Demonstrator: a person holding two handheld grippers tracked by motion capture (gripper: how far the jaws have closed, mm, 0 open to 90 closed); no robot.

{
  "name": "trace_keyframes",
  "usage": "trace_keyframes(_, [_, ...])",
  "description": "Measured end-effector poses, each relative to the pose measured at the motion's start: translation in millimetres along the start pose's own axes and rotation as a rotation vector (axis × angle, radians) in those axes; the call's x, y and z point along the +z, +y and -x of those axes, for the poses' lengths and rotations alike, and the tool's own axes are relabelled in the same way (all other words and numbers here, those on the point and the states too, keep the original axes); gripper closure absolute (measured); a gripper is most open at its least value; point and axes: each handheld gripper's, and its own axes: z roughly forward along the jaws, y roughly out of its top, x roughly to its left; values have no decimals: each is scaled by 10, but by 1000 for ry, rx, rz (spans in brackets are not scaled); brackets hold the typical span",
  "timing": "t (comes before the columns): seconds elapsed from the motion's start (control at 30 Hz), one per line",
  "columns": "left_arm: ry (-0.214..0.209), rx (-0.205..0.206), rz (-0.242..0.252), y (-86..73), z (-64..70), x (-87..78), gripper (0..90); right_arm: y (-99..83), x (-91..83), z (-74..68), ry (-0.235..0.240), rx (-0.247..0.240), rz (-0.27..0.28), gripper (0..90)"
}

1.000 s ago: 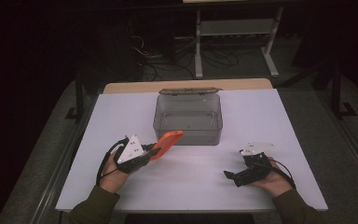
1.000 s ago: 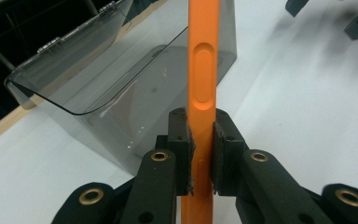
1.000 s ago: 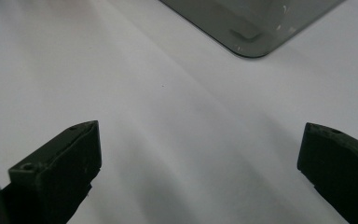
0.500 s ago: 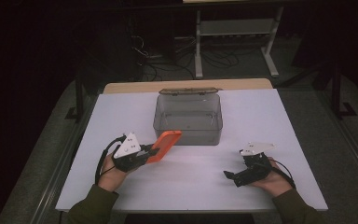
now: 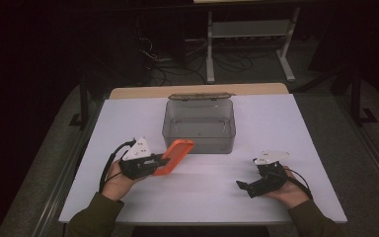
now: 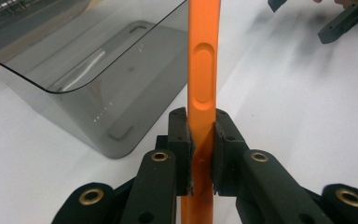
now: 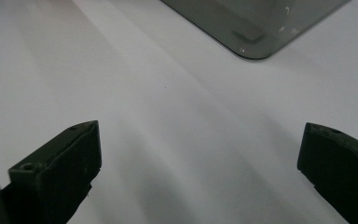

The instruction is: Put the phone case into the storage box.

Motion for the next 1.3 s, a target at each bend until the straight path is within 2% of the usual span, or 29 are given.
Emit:
trace_keyframes(0.5, [-55, -22, -115, 239, -116, -82, 801, 9, -5, -6, 3, 1, 5, 0])
trace_keyframes(1.0, [-146, -32, -247, 511, -270, -137, 802, 12, -11, -6, 2, 4, 9, 0])
trace_keyframes(1.3, [-172, -28, -270, 681, -365, -188, 801, 12, -9, -6, 3, 6, 10, 0])
